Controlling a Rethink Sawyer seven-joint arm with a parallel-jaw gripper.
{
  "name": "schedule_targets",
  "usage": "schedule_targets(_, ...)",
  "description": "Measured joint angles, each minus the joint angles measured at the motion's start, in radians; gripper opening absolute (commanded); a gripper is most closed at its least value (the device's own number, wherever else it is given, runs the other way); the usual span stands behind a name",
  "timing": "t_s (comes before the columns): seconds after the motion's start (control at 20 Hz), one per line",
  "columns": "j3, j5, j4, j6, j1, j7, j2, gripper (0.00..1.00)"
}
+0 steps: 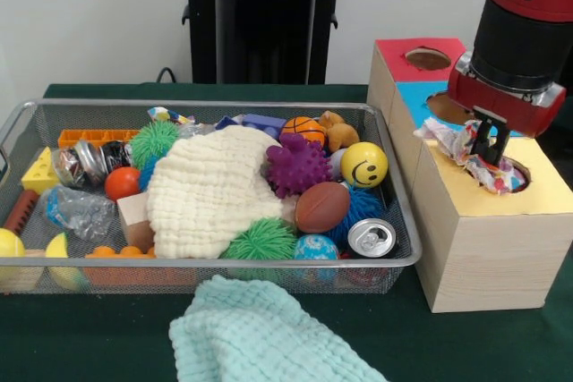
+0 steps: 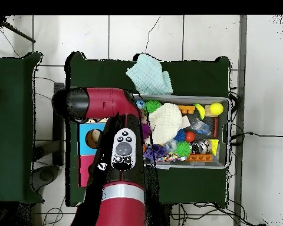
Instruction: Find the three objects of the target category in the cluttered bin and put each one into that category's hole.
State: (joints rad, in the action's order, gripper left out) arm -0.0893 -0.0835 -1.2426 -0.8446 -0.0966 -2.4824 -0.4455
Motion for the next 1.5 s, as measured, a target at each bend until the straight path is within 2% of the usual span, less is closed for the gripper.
schedule_targets(0.2, 0.000, 0.001, 0.039, 0.000, -0.002, 0.000, 0.037, 0.00)
schedule_targets(0.45, -0.002, 0.000, 0.118, 0.014, -0.019, 0.000, 0.143, 0.00)
schedule_targets(0.6, -0.014, -0.008, 0.168, 0.018, -0.037, 0.000, 0.166, 0.00)
schedule_targets(0.9, -0.128, -0.011, 0.260, -0.046, -0.115, 0.000, 0.217, 0.00)
schedule_targets(1.15, -0.196, -0.024, 0.308, -0.082, -0.154, -0.004, 0.250, 0.00)
schedule_targets(1.5, -0.211, -0.049, 0.306, -0.085, -0.156, -0.004, 0.255, 0.00)
